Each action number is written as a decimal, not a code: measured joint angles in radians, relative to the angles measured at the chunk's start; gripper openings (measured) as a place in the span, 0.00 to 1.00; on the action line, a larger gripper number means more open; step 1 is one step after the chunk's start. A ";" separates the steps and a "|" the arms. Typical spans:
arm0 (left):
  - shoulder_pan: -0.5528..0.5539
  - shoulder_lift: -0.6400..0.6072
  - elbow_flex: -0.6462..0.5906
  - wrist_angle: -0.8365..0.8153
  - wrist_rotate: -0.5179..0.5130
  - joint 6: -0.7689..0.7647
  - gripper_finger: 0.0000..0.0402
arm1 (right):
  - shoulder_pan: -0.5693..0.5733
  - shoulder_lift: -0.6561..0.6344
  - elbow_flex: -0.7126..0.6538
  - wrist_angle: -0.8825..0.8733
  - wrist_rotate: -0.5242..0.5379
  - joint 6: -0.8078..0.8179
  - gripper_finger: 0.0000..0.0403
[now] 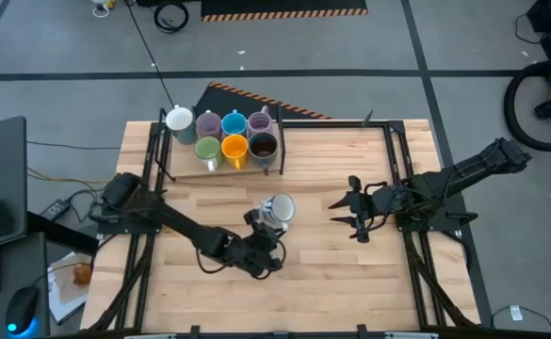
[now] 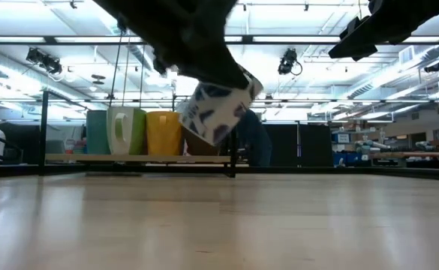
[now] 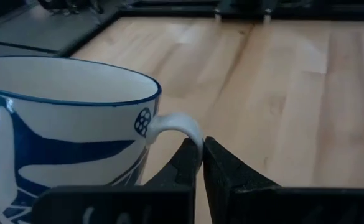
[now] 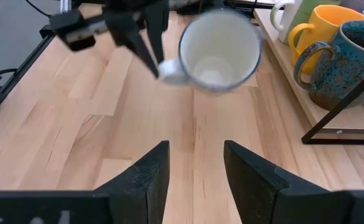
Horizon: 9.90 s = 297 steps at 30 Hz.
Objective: Place coffee mugs
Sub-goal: Put the blue patterned mug on the shelf
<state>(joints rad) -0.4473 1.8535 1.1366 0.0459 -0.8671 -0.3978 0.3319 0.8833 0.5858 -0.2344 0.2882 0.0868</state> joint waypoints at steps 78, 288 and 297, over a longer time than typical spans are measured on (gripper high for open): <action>-0.320 -0.786 -0.786 -0.028 -0.677 -0.493 0.04 | 0.000 0.000 0.000 0.031 -0.022 0.023 0.39; 0.264 -0.266 0.105 -0.951 0.636 -0.575 0.15 | 0.053 0.192 0.000 0.228 -0.069 -0.012 0.39; 0.300 -0.097 0.274 -1.177 0.708 -0.480 0.15 | 0.057 0.230 0.000 0.281 -0.078 0.020 0.39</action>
<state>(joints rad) -0.1477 1.7563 1.4103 -1.1307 -0.1594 -0.8776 0.3887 1.1137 0.5854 0.0464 0.2105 0.1069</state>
